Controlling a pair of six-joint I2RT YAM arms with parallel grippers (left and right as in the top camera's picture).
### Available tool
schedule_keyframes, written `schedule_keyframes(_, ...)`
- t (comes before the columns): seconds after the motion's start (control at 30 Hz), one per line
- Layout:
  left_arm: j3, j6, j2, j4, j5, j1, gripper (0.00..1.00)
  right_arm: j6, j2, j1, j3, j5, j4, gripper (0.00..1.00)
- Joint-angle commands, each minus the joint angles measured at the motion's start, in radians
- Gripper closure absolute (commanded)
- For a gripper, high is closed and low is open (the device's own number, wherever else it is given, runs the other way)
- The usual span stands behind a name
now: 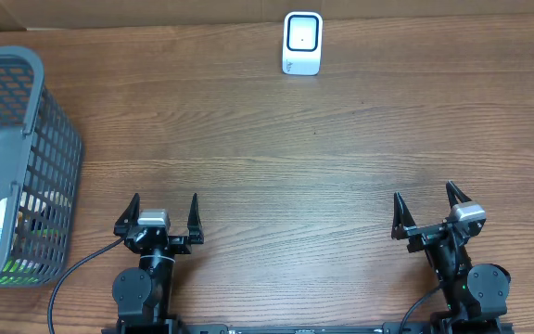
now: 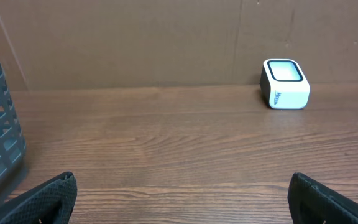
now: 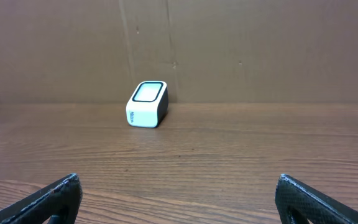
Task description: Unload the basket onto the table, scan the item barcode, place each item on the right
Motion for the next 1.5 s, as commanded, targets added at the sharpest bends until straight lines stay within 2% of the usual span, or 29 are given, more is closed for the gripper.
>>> schedule_keyframes(0.0, -0.005, 0.012, -0.010, 0.000, -0.014, -0.005, 0.00, 0.000, -0.012, 0.007, -0.010, 0.010, 0.006, 0.00)
schedule_keyframes(0.53, -0.005, 0.015, -0.010, 0.000, -0.025, -0.004, 0.01, 0.004, -0.012, 0.007, -0.010, 0.009, 0.007, 0.00)
schedule_keyframes(0.73, -0.005, 0.016, -0.010, 0.063, -0.025, 0.000, 0.00, 0.019, -0.012, 0.007, -0.001, -0.094, 0.009, 0.00)
schedule_keyframes(0.9, 0.043, 0.014, -0.003, 0.083, -0.010, 0.000, 0.00, 0.062, -0.012, 0.006, 0.060, -0.095, -0.029, 0.00)
schedule_keyframes(1.07, 0.146, 0.015, 0.085, 0.083, -0.010, 0.000, 0.00, 0.056, 0.002, 0.007, 0.155, -0.096, -0.082, 0.00)
schedule_keyframes(1.3, 0.403, 0.015, 0.357, 0.068, 0.046, -0.001, 0.00, 0.056, 0.094, 0.007, 0.347, -0.141, -0.116, 0.00)
schedule_keyframes(1.47, 0.665, 0.015, 0.563, -0.095, 0.130, -0.001, 0.01, 0.045, 0.224, 0.007, 0.540, -0.141, -0.228, 0.00)
